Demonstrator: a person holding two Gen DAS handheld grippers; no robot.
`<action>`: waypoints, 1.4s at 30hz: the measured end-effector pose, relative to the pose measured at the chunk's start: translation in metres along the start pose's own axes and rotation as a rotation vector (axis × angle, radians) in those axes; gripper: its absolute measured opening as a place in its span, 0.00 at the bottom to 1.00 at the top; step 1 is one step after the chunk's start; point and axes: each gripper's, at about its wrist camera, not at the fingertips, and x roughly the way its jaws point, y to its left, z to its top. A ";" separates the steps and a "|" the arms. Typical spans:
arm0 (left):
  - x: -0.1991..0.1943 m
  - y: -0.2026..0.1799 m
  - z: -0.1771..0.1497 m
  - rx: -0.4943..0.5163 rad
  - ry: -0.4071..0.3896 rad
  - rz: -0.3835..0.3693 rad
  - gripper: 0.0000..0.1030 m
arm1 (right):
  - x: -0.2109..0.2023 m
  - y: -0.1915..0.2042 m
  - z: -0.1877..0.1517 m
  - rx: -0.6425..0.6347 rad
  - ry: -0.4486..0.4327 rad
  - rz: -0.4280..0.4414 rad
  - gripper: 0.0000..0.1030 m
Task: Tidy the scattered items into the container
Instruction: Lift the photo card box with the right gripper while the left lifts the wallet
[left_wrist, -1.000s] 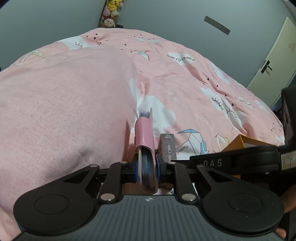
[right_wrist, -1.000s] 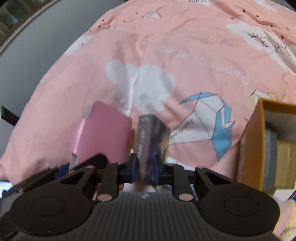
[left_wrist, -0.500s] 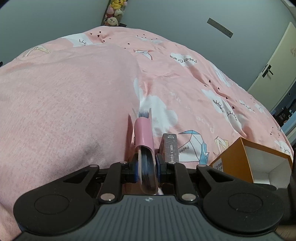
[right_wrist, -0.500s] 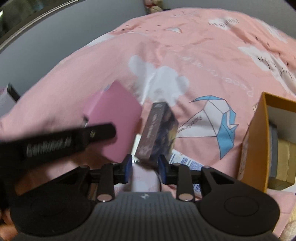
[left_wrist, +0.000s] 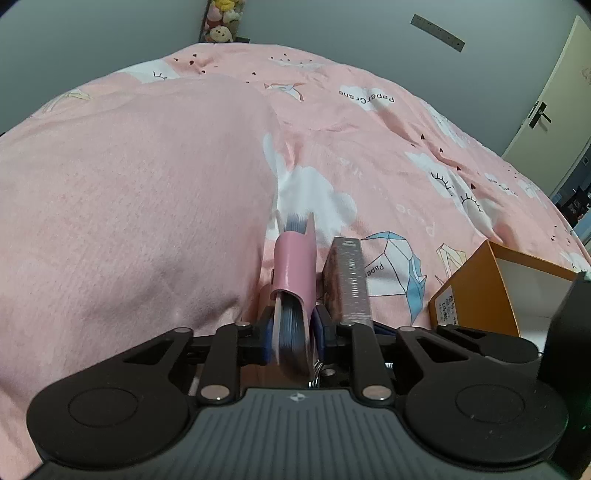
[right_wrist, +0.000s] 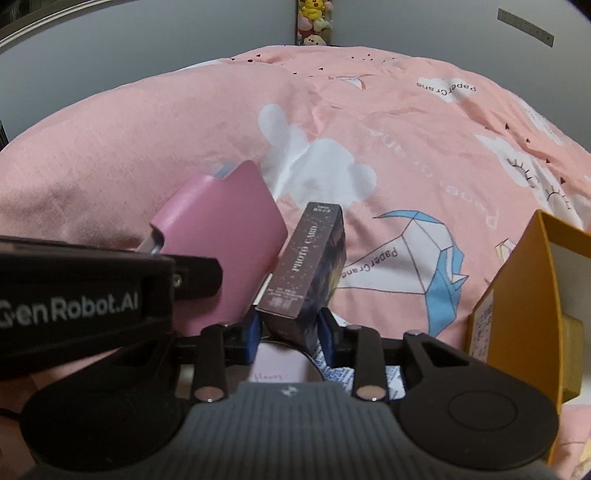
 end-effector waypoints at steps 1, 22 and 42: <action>-0.002 -0.001 0.000 0.003 -0.007 -0.003 0.20 | -0.003 0.000 0.000 -0.001 -0.006 -0.009 0.28; -0.066 -0.033 0.004 0.129 0.211 -0.070 0.19 | -0.132 -0.024 -0.018 0.016 -0.155 0.064 0.24; -0.062 -0.083 -0.036 0.488 0.567 -0.143 0.21 | -0.192 -0.054 -0.098 0.174 0.033 0.162 0.24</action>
